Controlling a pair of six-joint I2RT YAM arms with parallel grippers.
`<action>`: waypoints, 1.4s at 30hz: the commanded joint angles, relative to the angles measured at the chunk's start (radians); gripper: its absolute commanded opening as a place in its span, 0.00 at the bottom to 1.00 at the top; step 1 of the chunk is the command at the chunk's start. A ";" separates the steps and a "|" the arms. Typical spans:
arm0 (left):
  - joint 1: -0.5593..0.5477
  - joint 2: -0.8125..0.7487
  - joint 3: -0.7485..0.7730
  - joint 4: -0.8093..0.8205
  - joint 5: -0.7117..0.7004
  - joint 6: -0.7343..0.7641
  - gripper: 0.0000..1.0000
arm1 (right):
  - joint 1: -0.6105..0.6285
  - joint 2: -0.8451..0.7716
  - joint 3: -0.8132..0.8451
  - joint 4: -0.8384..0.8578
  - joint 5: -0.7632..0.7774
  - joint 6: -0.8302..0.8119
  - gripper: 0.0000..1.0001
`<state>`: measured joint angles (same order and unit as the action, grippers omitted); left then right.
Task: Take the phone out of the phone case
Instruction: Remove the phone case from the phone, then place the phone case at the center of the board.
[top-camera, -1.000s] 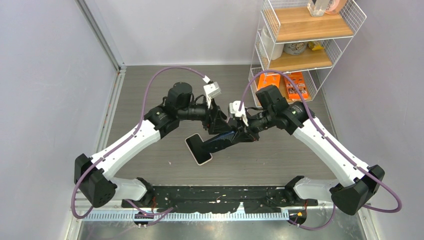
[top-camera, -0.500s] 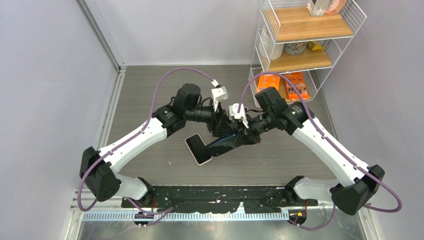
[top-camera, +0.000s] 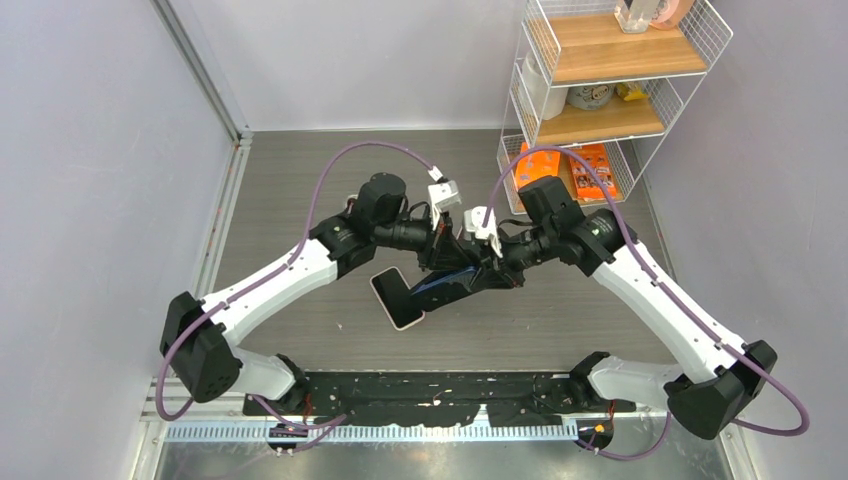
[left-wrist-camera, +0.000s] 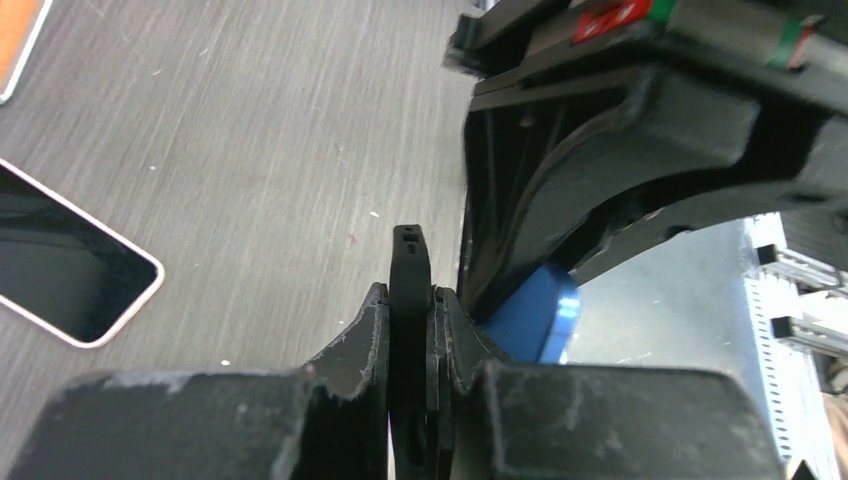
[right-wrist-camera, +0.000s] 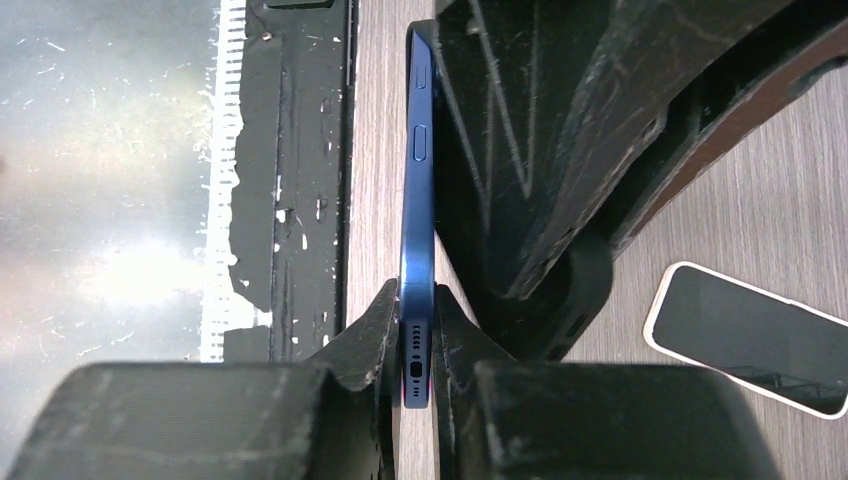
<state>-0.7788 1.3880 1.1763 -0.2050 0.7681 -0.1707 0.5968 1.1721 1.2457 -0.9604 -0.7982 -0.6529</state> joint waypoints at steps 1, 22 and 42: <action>0.020 -0.040 -0.075 0.000 -0.066 0.002 0.00 | -0.027 -0.087 0.016 0.111 -0.080 -0.009 0.05; 0.517 -0.518 -0.509 0.014 -0.302 -0.096 0.00 | -0.063 -0.045 -0.014 -0.061 -0.031 -0.095 0.05; 0.927 -0.235 -0.412 -0.331 -0.314 0.069 0.00 | -0.063 -0.060 -0.078 -0.008 -0.002 -0.061 0.05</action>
<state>0.1196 1.1030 0.6987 -0.4603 0.4892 -0.1688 0.5354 1.1389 1.1660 -1.0237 -0.7773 -0.7273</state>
